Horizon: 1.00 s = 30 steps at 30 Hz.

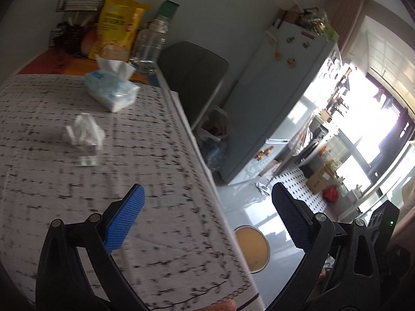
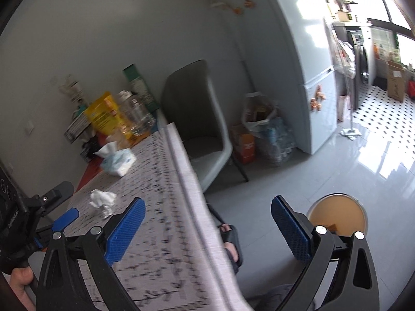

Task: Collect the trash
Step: 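Move both open tools back over the tissue and blister pack on the table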

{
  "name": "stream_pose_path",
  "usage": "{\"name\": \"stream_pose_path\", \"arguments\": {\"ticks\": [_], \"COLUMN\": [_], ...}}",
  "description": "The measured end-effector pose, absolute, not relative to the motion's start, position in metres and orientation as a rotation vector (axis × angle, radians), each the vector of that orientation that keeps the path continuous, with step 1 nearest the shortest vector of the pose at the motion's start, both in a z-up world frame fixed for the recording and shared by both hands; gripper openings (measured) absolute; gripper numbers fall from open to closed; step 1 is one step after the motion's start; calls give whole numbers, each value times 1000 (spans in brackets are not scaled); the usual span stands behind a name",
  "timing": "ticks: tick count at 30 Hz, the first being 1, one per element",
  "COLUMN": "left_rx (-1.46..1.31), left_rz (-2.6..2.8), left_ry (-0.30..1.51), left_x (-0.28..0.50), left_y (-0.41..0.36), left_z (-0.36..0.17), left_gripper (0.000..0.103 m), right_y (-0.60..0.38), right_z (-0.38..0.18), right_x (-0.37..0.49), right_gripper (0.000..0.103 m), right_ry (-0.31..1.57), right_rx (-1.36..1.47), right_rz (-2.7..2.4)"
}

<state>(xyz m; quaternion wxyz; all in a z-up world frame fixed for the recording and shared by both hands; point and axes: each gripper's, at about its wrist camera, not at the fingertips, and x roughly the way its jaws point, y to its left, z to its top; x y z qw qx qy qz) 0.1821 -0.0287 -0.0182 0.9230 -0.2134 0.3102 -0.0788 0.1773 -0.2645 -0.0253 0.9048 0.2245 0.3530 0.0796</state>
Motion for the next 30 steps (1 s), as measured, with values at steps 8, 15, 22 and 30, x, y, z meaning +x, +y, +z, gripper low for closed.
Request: {"name": "stream_pose_path", "arguments": {"ticks": [8,15,22,30], "left_rx": [-486,-522,-552,-593], "left_rz": [-86,-40,-3,45], "left_ry": [635,628,640,617], "left_x": [160,148,144,138], "left_y": [29,69,93,125], "left_z": [-34,-42,-54,-60], "left_gripper": [97,97,97,97], "right_y": [-200,-167,-137,-125], "right_z": [-30,-28,-24,-28], "right_x": [178,179,184,188], "right_gripper": [95,95,95,95], "right_ry": [771,777,794,810], "right_rx": [421,414,316,311], "right_rz": [264,316,342,378]}}
